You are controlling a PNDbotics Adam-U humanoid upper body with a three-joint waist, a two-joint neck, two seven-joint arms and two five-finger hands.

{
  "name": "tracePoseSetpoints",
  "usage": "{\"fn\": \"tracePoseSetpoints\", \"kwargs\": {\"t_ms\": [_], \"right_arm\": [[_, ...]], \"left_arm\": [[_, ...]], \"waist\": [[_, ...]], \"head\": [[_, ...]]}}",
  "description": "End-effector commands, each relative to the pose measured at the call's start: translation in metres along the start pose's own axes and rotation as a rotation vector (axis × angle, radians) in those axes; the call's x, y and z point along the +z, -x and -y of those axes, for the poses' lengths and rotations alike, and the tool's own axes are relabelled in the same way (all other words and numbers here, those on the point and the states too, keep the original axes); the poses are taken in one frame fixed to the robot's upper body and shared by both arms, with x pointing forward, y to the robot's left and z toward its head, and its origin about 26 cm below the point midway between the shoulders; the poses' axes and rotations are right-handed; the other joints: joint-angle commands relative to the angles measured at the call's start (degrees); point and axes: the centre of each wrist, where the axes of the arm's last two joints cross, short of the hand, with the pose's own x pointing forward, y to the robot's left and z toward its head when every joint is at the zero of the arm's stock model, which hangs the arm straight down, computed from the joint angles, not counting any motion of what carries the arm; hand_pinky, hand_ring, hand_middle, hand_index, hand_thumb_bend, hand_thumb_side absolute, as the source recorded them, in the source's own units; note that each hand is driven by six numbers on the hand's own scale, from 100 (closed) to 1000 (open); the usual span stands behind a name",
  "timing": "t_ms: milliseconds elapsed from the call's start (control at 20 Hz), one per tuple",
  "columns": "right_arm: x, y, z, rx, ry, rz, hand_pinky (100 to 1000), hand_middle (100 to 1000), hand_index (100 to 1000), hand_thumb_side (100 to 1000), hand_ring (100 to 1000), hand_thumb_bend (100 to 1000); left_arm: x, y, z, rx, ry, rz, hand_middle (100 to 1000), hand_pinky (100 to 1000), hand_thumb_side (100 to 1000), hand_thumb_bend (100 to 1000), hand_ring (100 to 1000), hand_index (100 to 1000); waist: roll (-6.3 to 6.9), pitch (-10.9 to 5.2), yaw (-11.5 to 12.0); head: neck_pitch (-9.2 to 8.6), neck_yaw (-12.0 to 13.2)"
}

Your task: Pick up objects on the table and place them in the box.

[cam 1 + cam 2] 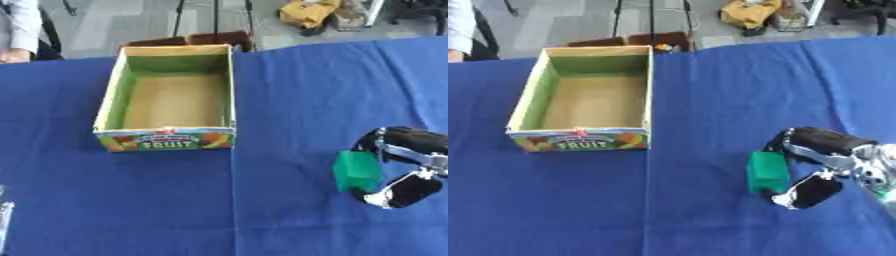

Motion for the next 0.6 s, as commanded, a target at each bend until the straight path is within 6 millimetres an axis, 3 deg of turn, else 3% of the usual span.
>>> {"fn": "tracePoseSetpoints", "kwargs": {"t_ms": [50, 600], "right_arm": [[0.010, -0.001, 0.022, 0.069, 0.057, -0.011, 566, 559, 646, 364, 600, 227], [0.013, -0.020, 0.076, 0.167, 0.227, 0.004, 557, 524, 611, 402, 574, 202]], "left_arm": [[-0.006, -0.005, 0.001, 0.010, 0.002, 0.024, 907, 780, 1000, 100, 926, 993], [-0.004, -0.005, 0.002, 0.015, 0.008, 0.016, 907, 779, 1000, 100, 924, 993]], "waist": [[-0.38, -1.01, 0.01], [-0.92, -1.45, 1.20]], "head": [[-0.65, 0.18], [-0.88, -0.14]]}}
